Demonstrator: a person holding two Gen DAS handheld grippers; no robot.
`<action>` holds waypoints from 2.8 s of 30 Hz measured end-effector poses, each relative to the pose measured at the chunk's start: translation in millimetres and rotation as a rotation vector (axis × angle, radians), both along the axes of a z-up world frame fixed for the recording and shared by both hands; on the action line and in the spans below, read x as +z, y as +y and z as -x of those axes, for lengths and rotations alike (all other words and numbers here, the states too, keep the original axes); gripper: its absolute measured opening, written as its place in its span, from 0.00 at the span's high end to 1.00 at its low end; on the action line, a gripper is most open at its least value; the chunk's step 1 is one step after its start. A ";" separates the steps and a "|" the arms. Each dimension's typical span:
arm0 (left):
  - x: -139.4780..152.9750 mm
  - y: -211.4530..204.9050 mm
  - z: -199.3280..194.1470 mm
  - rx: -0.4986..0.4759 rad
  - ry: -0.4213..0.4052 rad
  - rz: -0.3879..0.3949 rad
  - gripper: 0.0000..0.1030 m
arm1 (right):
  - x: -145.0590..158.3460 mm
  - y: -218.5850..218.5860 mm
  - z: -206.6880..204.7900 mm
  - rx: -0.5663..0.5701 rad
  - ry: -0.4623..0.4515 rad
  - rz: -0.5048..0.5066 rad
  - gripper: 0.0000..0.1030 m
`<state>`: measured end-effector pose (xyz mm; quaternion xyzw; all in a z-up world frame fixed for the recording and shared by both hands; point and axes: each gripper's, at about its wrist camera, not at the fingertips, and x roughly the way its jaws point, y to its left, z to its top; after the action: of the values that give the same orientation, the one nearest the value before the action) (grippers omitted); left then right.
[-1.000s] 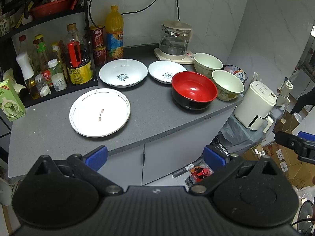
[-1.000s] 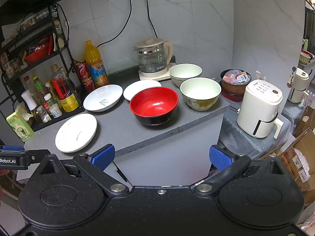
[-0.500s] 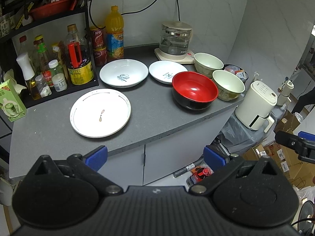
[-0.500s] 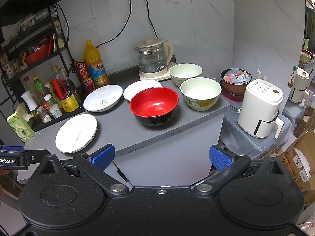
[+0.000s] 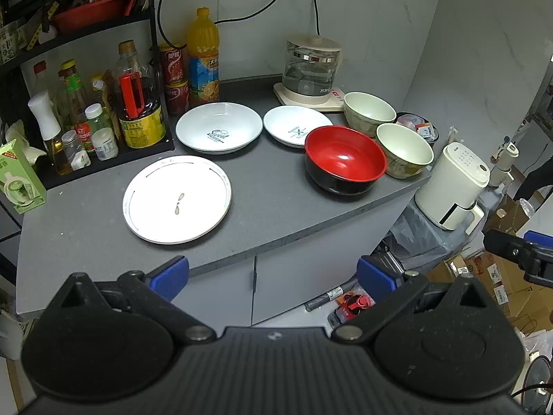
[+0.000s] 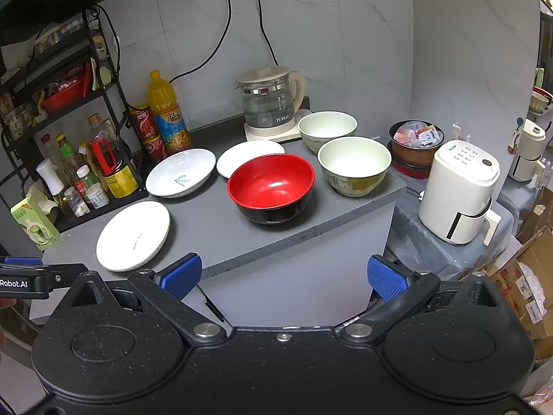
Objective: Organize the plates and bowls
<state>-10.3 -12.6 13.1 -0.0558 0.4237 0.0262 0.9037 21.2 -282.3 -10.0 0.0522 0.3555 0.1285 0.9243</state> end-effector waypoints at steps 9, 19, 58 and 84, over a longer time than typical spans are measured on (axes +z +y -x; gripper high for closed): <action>-1.1 1.2 -7.5 0.016 0.017 0.002 0.01 | 1.5 -1.5 -6.9 -0.009 0.001 0.009 0.00; -2.1 -0.5 -18.7 0.008 0.023 -0.002 0.01 | 1.0 -2.7 -16.3 0.003 0.001 0.013 0.00; -25.2 -51.1 -235.9 -0.263 0.042 0.046 0.01 | -31.6 -43.3 -146.5 -0.326 0.092 -0.008 0.00; -60.5 -124.1 -364.7 -0.393 0.114 0.082 0.08 | -79.0 -82.0 -259.0 -0.359 0.184 -0.071 0.00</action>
<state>354.4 -136.7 -47.5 -0.0073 0.4775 -0.1648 0.8630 280.2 -364.2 -88.9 0.1589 0.4187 -0.0309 0.8936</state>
